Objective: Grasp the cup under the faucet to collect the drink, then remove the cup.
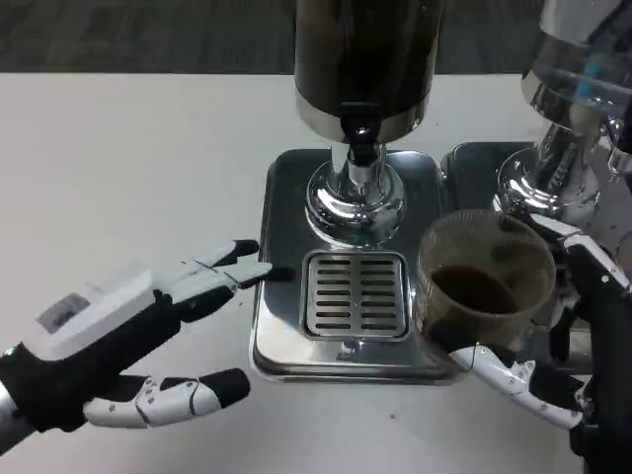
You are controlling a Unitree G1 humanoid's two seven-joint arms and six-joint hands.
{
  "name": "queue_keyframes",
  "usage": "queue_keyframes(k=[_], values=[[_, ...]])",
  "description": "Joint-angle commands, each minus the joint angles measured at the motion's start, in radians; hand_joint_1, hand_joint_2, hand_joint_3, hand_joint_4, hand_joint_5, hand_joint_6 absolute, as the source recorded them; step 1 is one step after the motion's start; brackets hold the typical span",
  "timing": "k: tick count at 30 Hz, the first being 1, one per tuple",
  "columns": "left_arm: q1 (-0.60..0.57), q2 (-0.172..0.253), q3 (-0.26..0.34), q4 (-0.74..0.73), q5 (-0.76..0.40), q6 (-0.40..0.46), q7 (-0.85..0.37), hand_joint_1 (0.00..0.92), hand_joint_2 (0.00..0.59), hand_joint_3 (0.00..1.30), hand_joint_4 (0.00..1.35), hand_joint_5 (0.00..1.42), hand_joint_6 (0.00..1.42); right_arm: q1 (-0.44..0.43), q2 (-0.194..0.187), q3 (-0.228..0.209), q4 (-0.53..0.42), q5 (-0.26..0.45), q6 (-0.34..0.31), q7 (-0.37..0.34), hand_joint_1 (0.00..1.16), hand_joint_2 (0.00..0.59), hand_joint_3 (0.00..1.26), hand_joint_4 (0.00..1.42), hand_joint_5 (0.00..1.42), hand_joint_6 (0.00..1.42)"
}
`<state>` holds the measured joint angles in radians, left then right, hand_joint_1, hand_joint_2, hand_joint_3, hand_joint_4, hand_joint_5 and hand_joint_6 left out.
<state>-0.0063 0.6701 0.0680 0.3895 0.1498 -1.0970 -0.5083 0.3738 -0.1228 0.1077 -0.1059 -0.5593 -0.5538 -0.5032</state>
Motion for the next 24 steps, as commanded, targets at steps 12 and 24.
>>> queue_keyframes(k=[12, 24], values=[[0.036, 0.117, -0.028, -0.078, -0.014, -0.137, 0.028, 0.000, 0.177, 0.05, 0.00, 0.00, 0.03, 0.080, 0.006, -0.018, -0.116, 0.046, -0.053, 0.060, 0.85, 0.157, 0.72, 0.84, 1.04, 1.37], [0.091, 0.173, -0.053, -0.126, -0.105, -0.174, 0.021, 0.000, 0.174, 0.04, 0.00, 0.00, 0.02, 0.117, 0.013, -0.030, -0.155, 0.050, -0.070, 0.074, 0.84, 0.157, 0.73, 0.84, 1.05, 1.37]])
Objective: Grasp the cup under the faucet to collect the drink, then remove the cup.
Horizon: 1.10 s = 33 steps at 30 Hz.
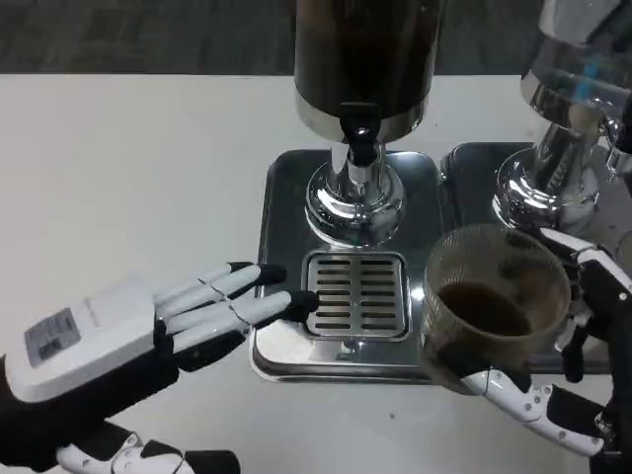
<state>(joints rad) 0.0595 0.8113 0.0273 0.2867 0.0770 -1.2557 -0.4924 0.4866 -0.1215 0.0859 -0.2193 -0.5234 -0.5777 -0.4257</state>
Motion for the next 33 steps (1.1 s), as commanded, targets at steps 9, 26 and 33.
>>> queue_keyframes(k=[9, 26, 33], values=[[0.045, 0.054, -0.026, -0.036, -0.069, -0.014, -0.001, 0.000, 0.173, 0.05, 0.00, 0.00, 0.02, 0.012, 0.014, -0.015, -0.049, 0.020, -0.048, 0.006, 0.84, 0.157, 0.73, 0.85, 1.06, 1.37], [0.047, 0.053, -0.019, -0.038, -0.063, -0.014, 0.002, 0.000, 0.173, 0.05, 0.00, 0.00, 0.02, 0.021, 0.024, -0.027, -0.054, 0.024, -0.056, 0.019, 0.84, 0.150, 0.74, 0.85, 1.06, 1.38], [0.039, 0.057, -0.025, -0.041, -0.059, -0.026, -0.003, 0.000, 0.172, 0.06, 0.00, 0.00, 0.01, 0.021, 0.027, -0.033, -0.058, 0.025, -0.057, 0.026, 0.84, 0.149, 0.74, 0.85, 1.06, 1.38]])
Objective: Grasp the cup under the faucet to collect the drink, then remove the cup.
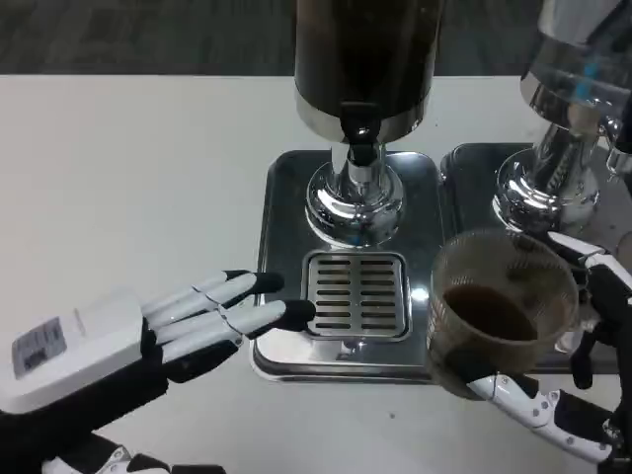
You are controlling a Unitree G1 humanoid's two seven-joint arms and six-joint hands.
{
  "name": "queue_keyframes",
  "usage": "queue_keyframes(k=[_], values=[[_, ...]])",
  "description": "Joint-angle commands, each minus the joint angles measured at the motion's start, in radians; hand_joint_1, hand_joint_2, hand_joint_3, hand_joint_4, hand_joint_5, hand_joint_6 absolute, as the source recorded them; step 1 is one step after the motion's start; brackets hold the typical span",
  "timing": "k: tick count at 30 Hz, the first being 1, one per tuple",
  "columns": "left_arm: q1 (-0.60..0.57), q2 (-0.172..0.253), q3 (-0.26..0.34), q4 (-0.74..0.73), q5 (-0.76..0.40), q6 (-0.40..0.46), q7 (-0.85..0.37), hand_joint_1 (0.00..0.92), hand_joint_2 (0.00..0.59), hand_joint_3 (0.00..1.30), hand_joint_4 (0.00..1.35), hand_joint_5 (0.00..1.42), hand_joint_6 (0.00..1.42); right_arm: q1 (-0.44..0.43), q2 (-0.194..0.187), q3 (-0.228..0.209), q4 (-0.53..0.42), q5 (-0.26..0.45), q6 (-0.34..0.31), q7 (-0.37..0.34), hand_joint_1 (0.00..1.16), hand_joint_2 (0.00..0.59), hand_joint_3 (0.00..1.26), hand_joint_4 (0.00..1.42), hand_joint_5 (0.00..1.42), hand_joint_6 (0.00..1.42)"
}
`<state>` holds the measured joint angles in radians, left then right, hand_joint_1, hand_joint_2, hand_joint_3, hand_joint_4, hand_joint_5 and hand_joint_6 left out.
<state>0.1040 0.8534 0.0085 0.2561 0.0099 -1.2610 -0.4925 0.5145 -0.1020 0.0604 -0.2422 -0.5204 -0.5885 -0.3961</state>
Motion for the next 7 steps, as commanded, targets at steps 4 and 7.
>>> queue_keyframes(k=[4, 7], values=[[-0.014, 0.013, -0.008, -0.008, 0.009, -0.019, -0.002, 0.000, 0.172, 0.06, 0.00, 0.00, 0.01, -0.007, 0.008, -0.012, -0.038, 0.023, -0.047, 0.000, 0.84, 0.149, 0.75, 0.85, 1.06, 1.38], [-0.018, 0.013, -0.012, -0.005, 0.009, -0.014, -0.004, 0.000, 0.172, 0.07, 0.00, 0.00, 0.01, -0.007, 0.010, -0.013, -0.039, 0.023, -0.047, 0.002, 0.84, 0.149, 0.75, 0.85, 1.06, 1.38]])
